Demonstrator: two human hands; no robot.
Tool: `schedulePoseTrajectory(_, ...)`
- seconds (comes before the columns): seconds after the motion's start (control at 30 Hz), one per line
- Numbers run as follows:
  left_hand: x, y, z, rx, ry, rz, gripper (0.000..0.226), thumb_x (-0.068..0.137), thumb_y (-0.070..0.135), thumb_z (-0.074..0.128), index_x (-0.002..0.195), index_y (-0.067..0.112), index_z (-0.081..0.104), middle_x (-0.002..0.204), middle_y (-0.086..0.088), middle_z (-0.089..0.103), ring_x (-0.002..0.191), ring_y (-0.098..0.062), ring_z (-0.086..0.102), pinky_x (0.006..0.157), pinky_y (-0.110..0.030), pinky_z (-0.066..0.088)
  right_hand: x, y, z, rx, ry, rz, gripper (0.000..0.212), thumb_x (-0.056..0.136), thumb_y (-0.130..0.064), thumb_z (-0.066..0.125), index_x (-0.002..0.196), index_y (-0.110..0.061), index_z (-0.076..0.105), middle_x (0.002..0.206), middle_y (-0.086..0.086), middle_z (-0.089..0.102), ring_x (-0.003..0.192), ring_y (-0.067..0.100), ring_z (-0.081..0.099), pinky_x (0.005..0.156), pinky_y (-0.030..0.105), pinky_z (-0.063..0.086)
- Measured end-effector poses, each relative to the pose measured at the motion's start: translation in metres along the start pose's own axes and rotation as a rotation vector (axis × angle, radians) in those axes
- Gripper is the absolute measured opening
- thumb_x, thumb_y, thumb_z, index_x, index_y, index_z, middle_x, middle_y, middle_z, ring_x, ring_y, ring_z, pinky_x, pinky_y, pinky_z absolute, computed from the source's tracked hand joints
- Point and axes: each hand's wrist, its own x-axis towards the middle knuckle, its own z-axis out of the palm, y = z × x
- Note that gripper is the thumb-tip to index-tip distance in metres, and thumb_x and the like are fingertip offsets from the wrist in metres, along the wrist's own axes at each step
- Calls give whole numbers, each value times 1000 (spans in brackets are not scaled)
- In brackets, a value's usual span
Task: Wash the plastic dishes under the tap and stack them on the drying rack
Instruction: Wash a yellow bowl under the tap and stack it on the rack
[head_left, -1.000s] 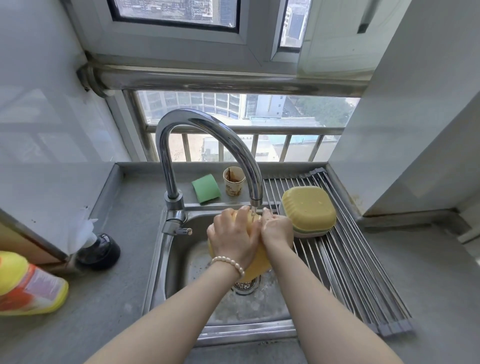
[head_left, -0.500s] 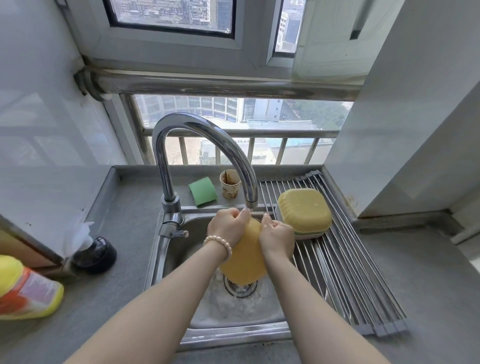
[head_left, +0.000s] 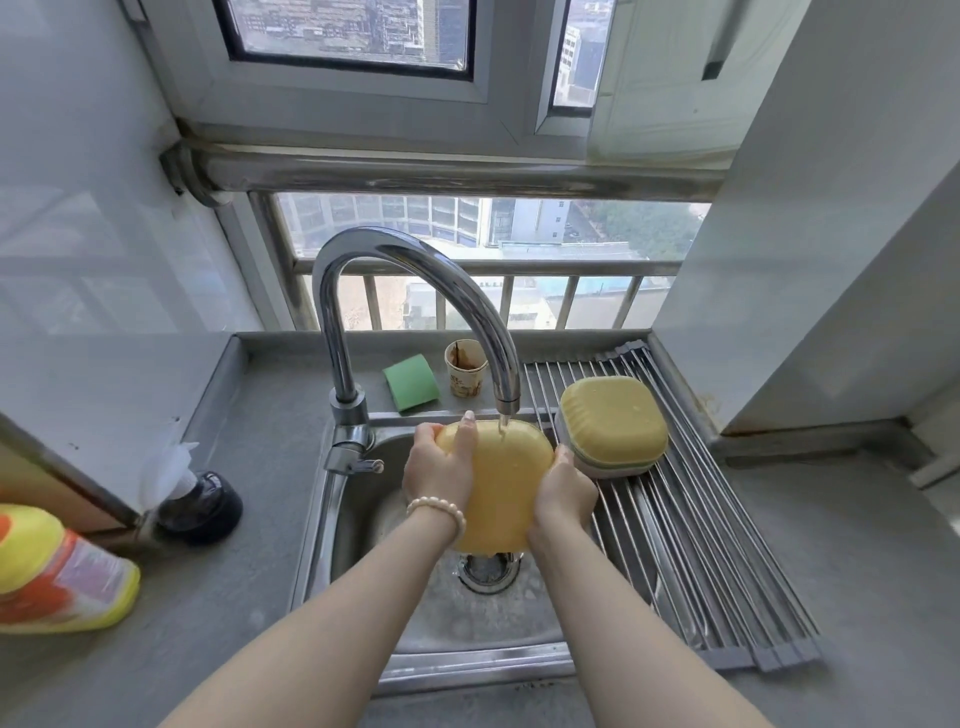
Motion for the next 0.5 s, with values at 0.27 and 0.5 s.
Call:
schedulePoseTrajectory(0.27,3,1,-4,201,120,236,35,97,27,40,64,18,45,56,2,47,61,-24,48,57,-30,33,-10,11,8,-457,-148,-711,58,70,-70,27,90,-20,47,91,0,52,81,19,53,68,33,42)
schedulePoseTrajectory(0.5,5,-3,-8,212,69,317,50,96,50,38,58,20,51,54,5,51,63,-24,56,58,-31,39,-1,-14,12,-799,-425,-790,56,96,-54,38,49,-24,40,55,-4,50,60,19,50,57,31,34)
